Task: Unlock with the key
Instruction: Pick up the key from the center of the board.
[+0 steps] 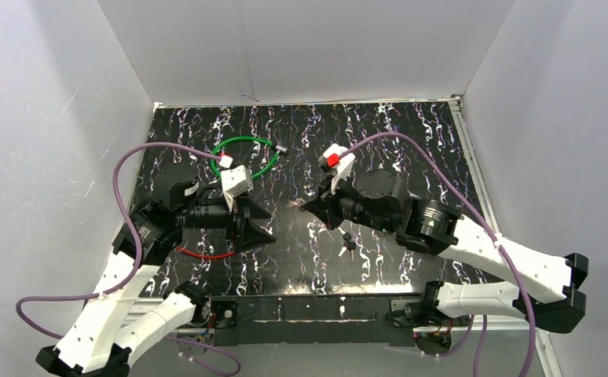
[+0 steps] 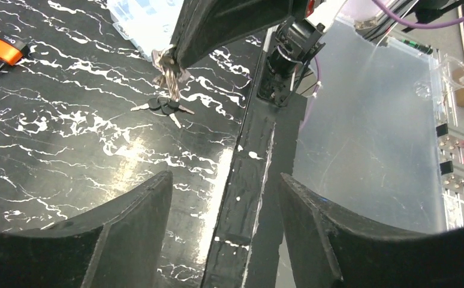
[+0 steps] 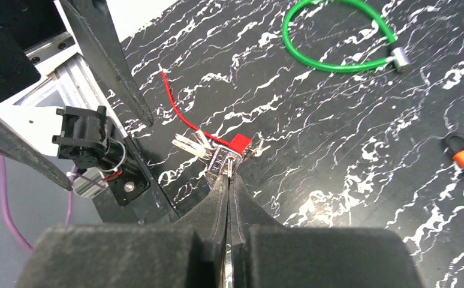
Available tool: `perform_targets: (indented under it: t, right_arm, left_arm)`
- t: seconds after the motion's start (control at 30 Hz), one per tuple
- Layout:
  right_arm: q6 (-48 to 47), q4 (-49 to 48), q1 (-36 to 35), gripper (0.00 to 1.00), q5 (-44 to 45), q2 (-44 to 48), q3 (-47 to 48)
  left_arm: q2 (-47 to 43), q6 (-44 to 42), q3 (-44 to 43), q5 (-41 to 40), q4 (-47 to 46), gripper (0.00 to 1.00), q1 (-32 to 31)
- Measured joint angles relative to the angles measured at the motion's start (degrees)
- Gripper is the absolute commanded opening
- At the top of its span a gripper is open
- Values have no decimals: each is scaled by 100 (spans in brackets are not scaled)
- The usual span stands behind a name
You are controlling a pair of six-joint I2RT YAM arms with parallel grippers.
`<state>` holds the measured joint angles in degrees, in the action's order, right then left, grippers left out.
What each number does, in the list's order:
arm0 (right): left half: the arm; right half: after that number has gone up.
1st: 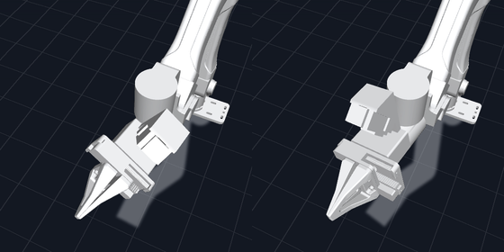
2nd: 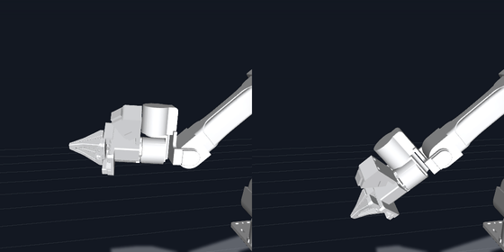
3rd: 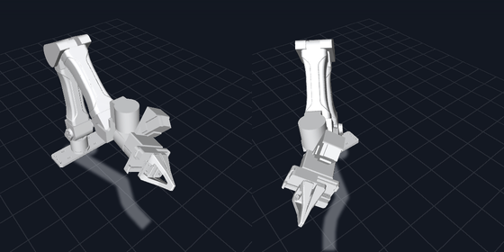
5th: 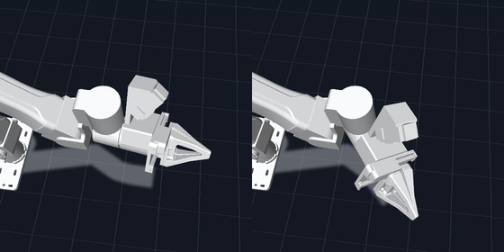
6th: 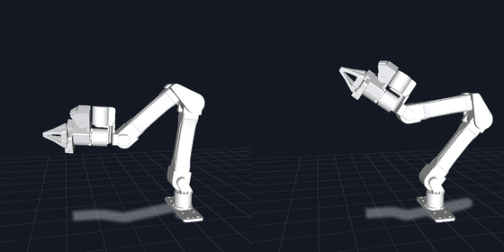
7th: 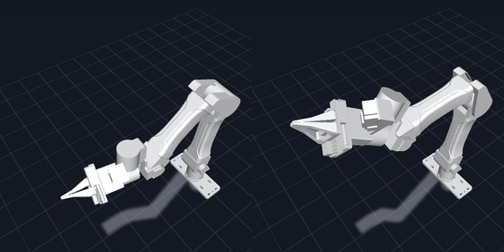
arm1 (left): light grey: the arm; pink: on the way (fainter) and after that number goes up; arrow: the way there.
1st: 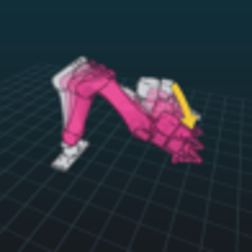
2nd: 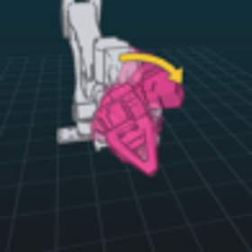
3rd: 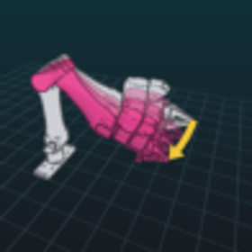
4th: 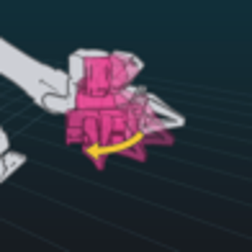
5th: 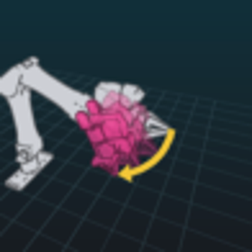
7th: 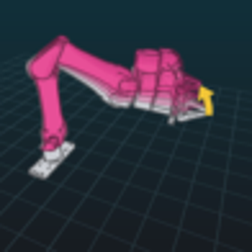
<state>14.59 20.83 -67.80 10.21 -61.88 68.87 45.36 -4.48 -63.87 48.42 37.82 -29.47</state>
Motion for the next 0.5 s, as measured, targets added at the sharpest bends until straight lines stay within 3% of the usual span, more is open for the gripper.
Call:
perform_targets:
  t: [0.27,0.5]
  right_arm:
    - [-880,25,-634,1,873,45,128]
    - [-1481,8,-1159,1,1561,-187,248]
  left_arm:
    - [-13,1244,161,41,-707,65,0]
    - [329,1991,254,271,-1248,62,0]
